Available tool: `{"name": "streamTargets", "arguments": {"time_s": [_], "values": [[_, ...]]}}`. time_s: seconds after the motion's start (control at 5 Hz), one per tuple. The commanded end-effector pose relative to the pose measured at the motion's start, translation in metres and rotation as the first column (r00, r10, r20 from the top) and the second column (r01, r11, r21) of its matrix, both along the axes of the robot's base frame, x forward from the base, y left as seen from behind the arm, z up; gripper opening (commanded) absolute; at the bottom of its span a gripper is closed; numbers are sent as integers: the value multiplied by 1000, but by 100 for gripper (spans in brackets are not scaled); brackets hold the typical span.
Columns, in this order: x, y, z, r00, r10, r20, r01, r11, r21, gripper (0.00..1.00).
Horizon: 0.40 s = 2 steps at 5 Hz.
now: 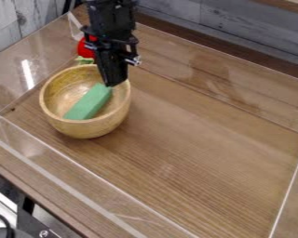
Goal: Remove the green block from the brown bowl and put it on the table
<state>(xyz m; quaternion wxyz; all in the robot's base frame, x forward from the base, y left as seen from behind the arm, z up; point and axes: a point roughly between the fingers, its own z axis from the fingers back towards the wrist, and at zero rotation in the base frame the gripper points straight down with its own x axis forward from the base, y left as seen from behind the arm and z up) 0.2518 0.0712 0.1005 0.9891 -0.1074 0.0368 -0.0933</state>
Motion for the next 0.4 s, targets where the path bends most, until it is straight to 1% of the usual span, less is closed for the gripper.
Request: {"name": "streamTargets", "arguments": {"time_s": [0.0,0.2], "values": [[0,11,22,996,54,74,-56,998,25,100],[-6,18,16,993,103,59,-105,994,24,100]]}}
